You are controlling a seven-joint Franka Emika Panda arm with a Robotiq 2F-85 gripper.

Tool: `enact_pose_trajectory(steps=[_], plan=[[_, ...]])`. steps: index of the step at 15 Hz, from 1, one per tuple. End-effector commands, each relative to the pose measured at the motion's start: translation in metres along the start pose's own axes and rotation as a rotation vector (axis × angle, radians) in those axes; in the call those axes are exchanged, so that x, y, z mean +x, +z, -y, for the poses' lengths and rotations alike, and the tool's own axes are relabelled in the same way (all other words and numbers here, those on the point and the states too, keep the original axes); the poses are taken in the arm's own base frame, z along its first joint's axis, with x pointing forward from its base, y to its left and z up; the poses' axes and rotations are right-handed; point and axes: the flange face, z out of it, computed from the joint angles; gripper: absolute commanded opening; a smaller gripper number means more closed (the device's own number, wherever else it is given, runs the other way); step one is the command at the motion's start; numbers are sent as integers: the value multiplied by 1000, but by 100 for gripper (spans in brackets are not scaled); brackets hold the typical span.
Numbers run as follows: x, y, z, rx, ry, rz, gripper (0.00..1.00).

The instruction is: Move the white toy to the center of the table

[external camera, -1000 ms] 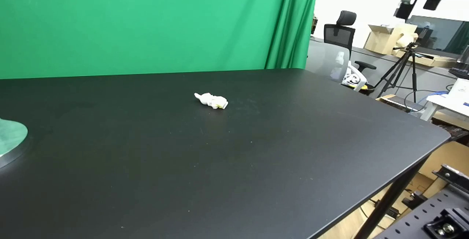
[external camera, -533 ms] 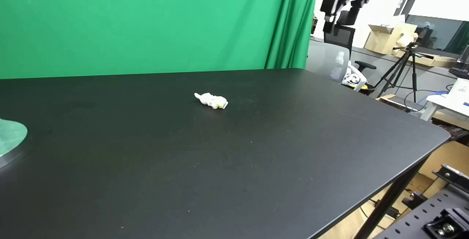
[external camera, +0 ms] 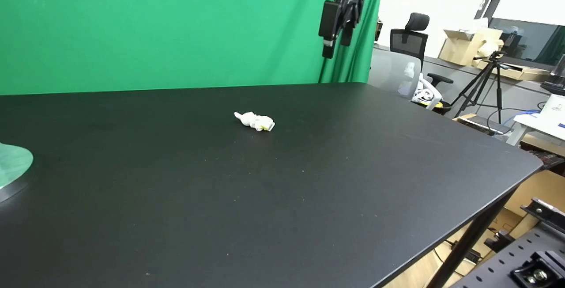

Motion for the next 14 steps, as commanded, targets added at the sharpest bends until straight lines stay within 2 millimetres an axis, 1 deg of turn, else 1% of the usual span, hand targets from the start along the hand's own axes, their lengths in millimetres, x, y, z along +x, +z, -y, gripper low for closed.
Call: enact_pose_trajectory(steps=[1,5,6,9,11,14], plan=[[6,0,3,12,-24,-28,100],[9,-2,1,19,-52,-59,100],[14,3,2,27,-71,-61,100],[30,17,15,67,-151,-99,100],[41,31,23,90,-208,-100,100],[59,50,30,103,-272,-92,100]])
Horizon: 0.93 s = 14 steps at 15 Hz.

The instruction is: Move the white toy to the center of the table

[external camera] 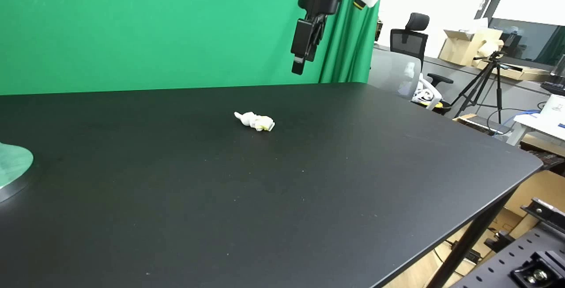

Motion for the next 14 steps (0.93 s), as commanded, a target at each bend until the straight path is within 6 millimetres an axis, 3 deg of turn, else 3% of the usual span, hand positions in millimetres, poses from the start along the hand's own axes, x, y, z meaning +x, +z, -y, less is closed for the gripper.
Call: enact_pose_trajectory(steps=[1,6,10,14], plan=[[26,24,-9,18,-64,5,100],[56,58,-10,74,-106,7,100],[75,80,3,119,-120,16,100],[78,105,18,138,-93,48,100]])
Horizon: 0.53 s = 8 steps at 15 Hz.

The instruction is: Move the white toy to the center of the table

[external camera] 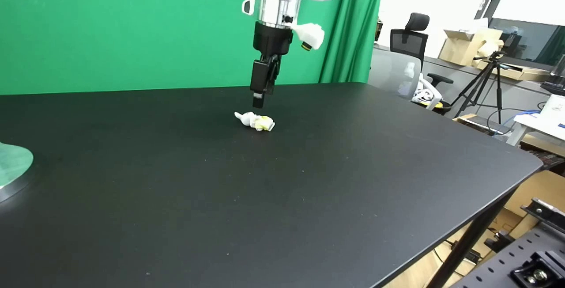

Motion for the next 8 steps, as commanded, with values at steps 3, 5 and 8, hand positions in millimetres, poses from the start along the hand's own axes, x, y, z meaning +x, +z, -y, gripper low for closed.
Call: enact_pose_trajectory(steps=[3,5,8], plan=[[6,28,0,20,83,23,100],[7,37,-2,15,106,27,100],[12,45,-9,-5,164,13,100]])
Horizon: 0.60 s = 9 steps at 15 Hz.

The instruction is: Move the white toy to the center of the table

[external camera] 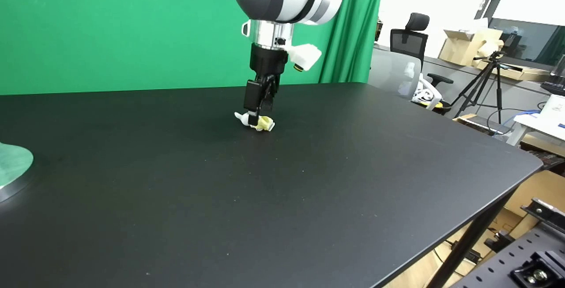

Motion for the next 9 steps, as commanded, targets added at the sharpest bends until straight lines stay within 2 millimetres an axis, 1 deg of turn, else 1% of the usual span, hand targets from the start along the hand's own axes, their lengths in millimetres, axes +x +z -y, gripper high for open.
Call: enact_pose_trajectory(steps=[1,2,3,7,9], plan=[[12,5,-13,-41,77,-11,100],[14,6,-15,-45,85,-18,75],[16,7,-17,-49,92,-20,74],[21,5,-15,-43,100,-32,45],[23,1,-10,-20,123,-24,33]])
